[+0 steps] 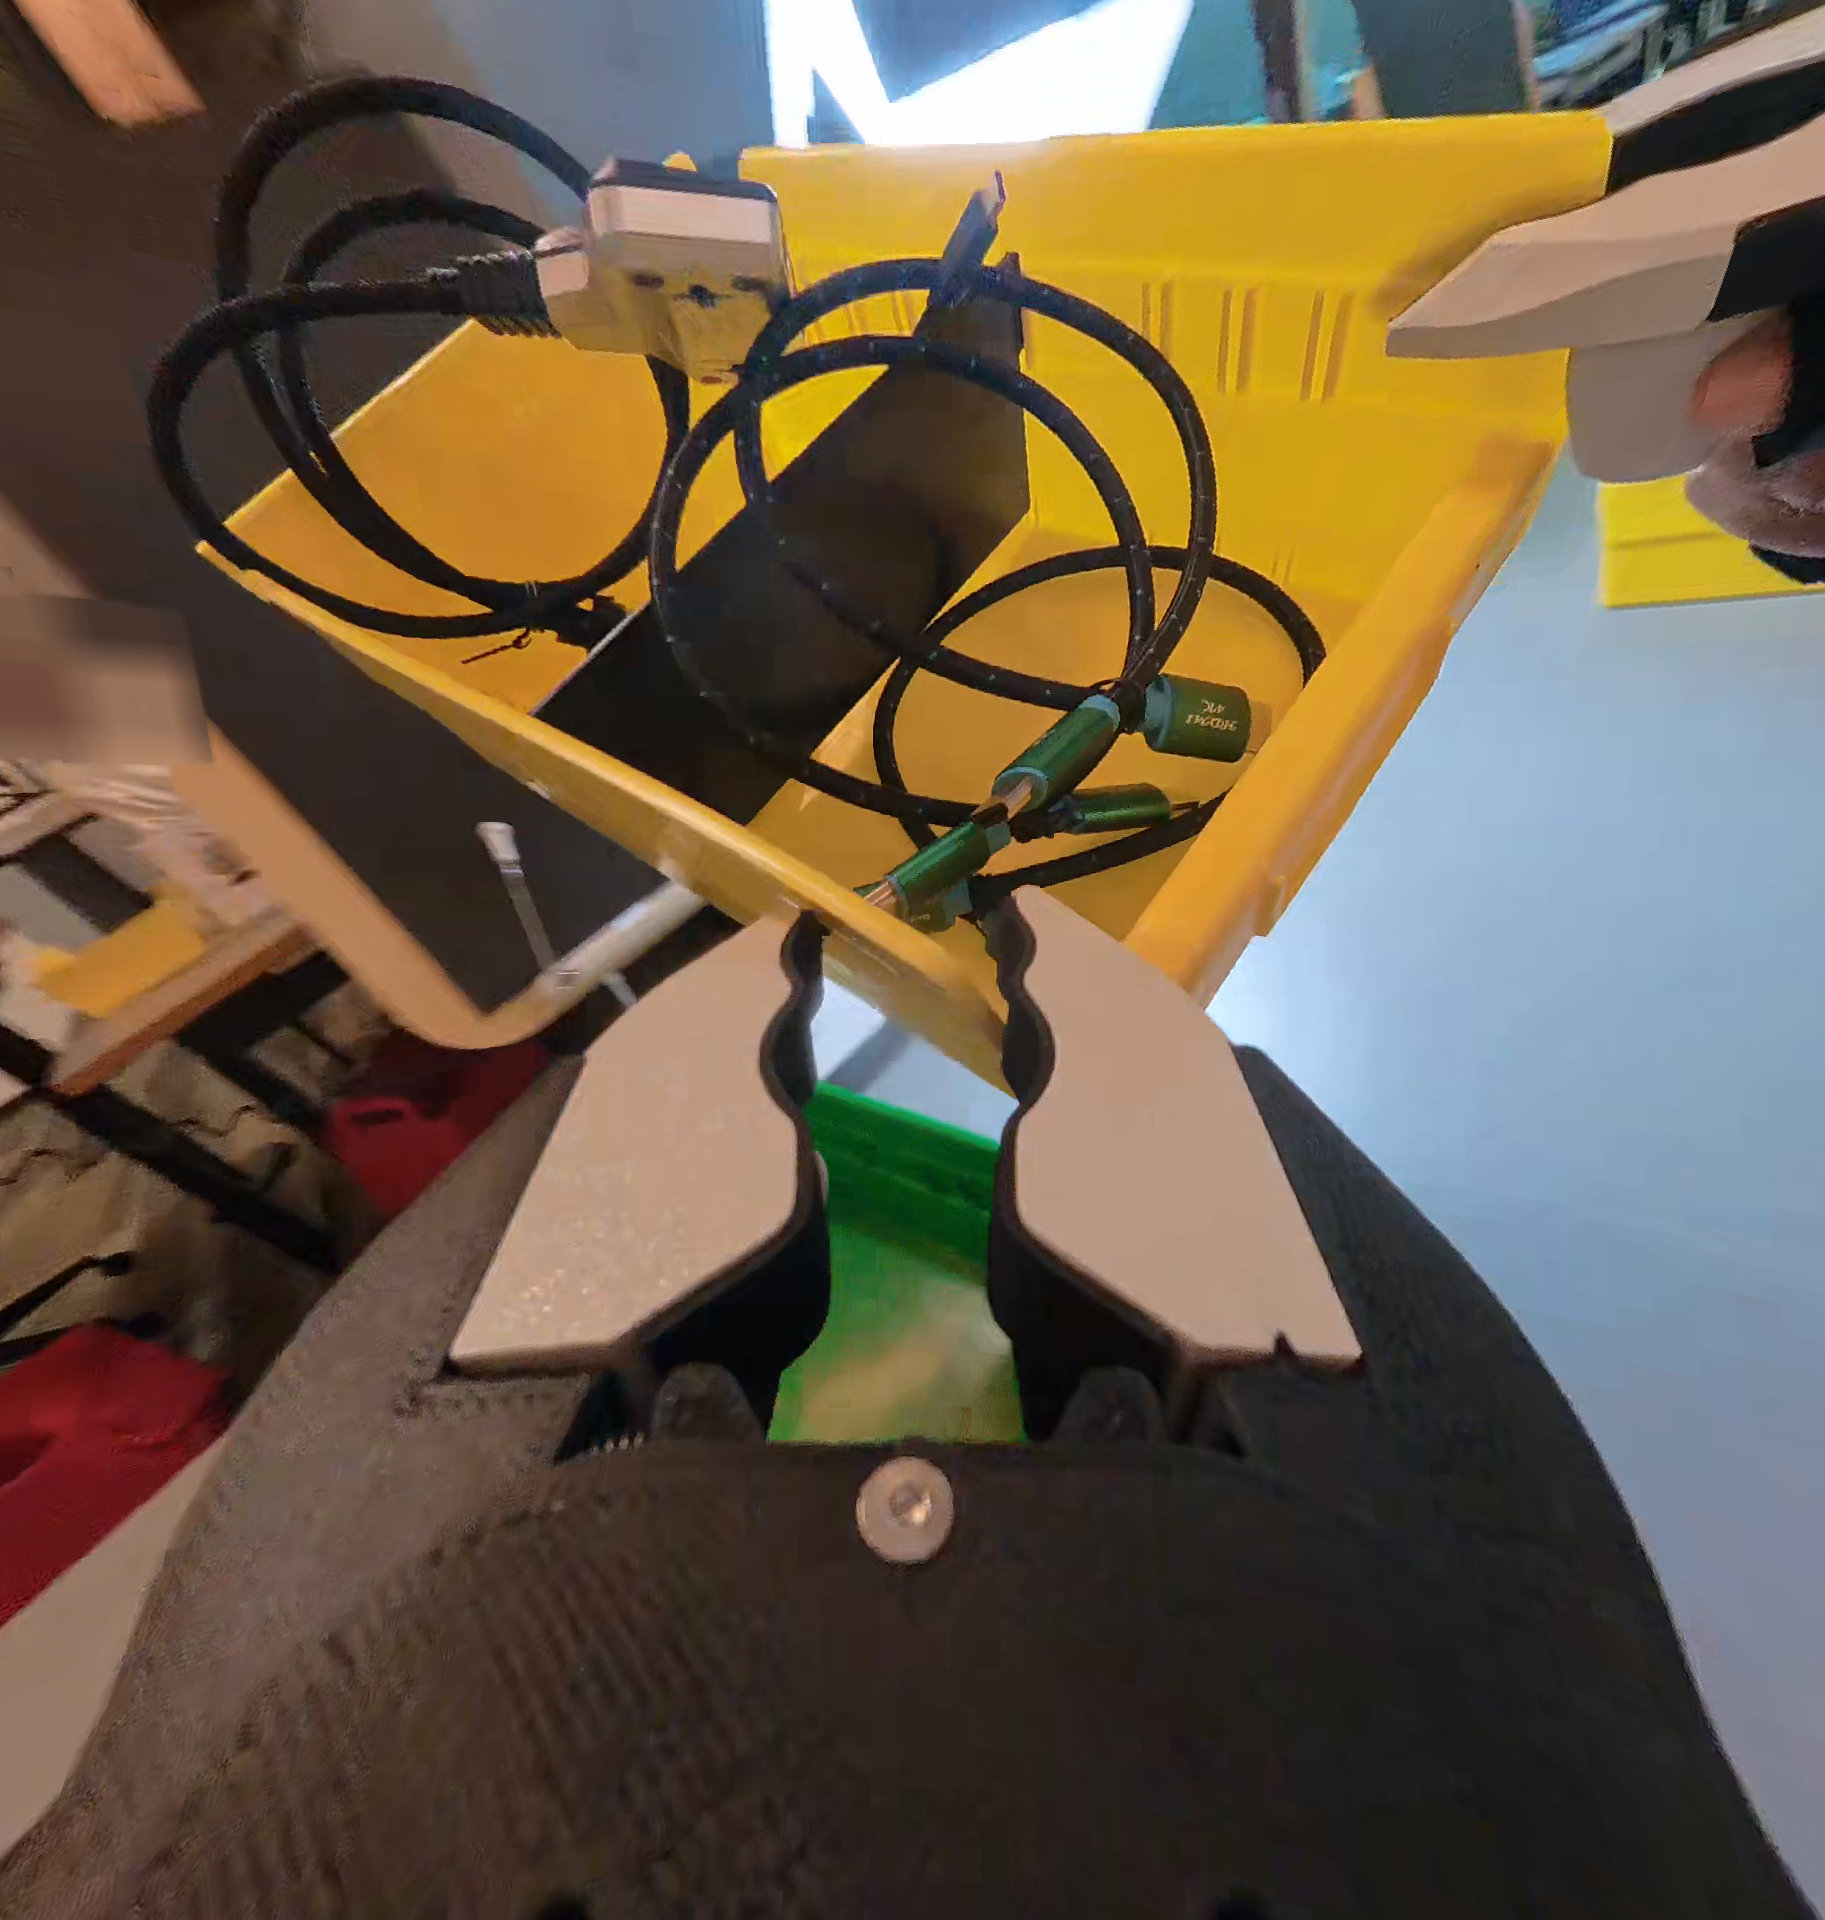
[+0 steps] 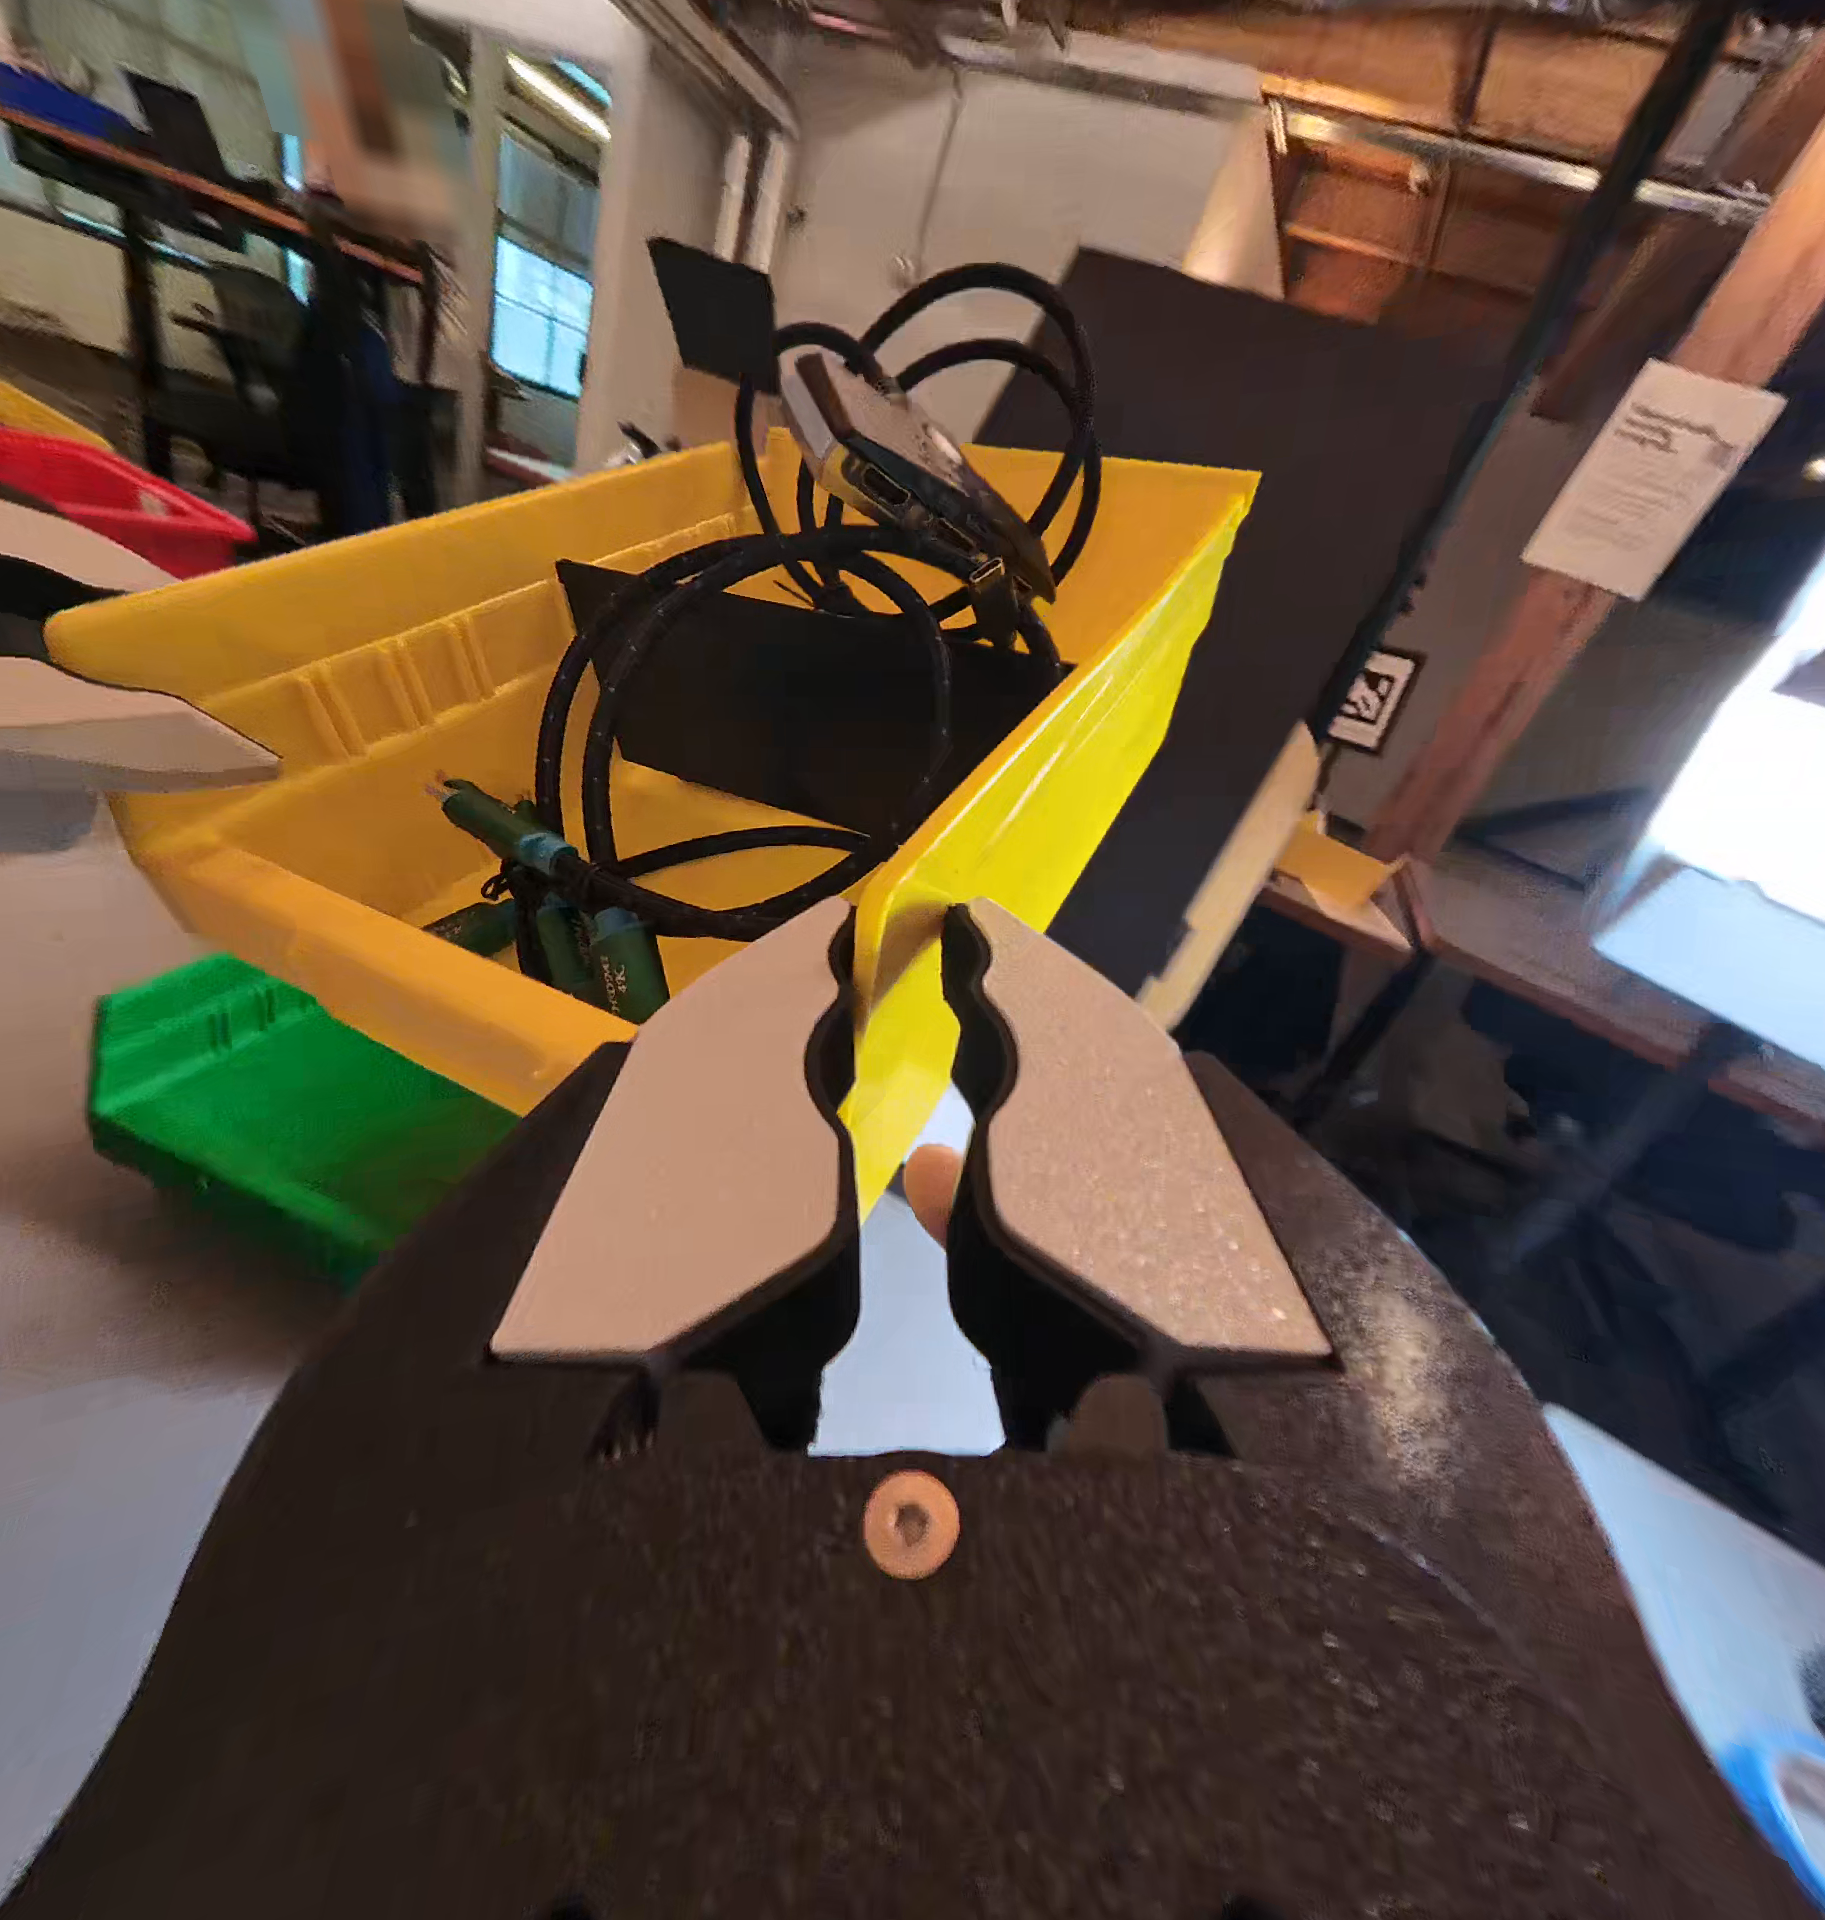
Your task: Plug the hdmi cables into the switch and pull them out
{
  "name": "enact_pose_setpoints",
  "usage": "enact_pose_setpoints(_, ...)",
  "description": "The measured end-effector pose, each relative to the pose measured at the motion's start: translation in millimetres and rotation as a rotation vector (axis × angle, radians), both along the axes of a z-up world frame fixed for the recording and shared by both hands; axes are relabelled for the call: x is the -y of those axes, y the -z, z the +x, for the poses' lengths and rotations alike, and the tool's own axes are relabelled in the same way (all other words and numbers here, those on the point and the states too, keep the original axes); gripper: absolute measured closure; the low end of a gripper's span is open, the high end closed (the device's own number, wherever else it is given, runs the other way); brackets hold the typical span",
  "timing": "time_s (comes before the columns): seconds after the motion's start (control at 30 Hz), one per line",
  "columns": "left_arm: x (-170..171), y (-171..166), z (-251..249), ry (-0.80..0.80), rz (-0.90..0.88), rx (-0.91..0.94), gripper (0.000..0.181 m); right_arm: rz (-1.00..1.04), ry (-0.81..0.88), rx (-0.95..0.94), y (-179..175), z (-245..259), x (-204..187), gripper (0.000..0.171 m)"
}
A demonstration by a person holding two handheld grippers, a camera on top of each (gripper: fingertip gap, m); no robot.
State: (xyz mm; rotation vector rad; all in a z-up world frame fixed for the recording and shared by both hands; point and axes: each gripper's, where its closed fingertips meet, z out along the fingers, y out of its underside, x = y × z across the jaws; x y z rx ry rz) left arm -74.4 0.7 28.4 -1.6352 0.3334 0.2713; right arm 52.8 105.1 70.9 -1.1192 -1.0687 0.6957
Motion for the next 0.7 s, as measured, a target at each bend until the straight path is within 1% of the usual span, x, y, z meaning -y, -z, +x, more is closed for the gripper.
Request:
enact_pose_setpoints(0.07, 26.4, -27.5, -30.9, -0.072, 0.022, -0.016, 0.149, -0.008, -0.070, -0.019, -22.1, -38.0, 17.9, 0.157)
enact_pose_setpoints(0.13, 58.0, -46.8, -60.8, -0.138, 0.045, -0.011, 0.150, -0.023, -0.141, -0.017, -29.9, -76.3, 39.6, 0.157)
enact_pose_setpoints(0.2, 92.4, -54.4, -88.5, -0.203, 0.043, -0.008, 0.151, -0.048, -0.212, 0.004, -22.2, -113.4, 65.1, 0.156)
enact_pose_setpoints(0.27, 127.9, -50.0, -113.1, -0.269, 0.022, -0.011, 0.152, -0.084, -0.285, 0.039, -1.1, -146.1, 94.2, 0.156)
enact_pose_setpoints(0.37, 179.6, -29.4, -143.8, -0.381, -0.005, -0.015, 0.158, -0.177, -0.398, 0.115, 48.5, -185.4, 142.4, 0.155)
enact_pose_setpoints(0.43, 207.6, -2.2, -155.7, -0.414, -0.058, 0.050, 0.158, -0.247, -0.440, 0.165, 90.1, -205.7, 168.2, 0.157)
enact_pose_setpoints(0.5, 232.6, 29.0, -164.5, -0.440, -0.104, 0.125, 0.159, -0.272, -0.470, 0.195, 124.7, -219.1, 192.3, 0.160)
enact_pose_setpoints(0.57, 256.8, 48.8, -170.1, -0.479, -0.108, 0.143, 0.161, -0.223, -0.484, 0.210, 139.6, -225.7, 213.0, 0.160)
enact_pose_setpoints(0.63, 276.1, 62.1, -174.1, -0.511, -0.114, 0.156, 0.163, -0.231, -0.523, 0.239, 148.1, -230.6, 228.9, 0.161)
enact_pose_setpoints(0.7, 287.4, 67.0, -175.2, -0.502, -0.053, 0.200, 0.163, -0.181, -0.508, 0.249, 151.2, -232.9, 237.5, 0.160)
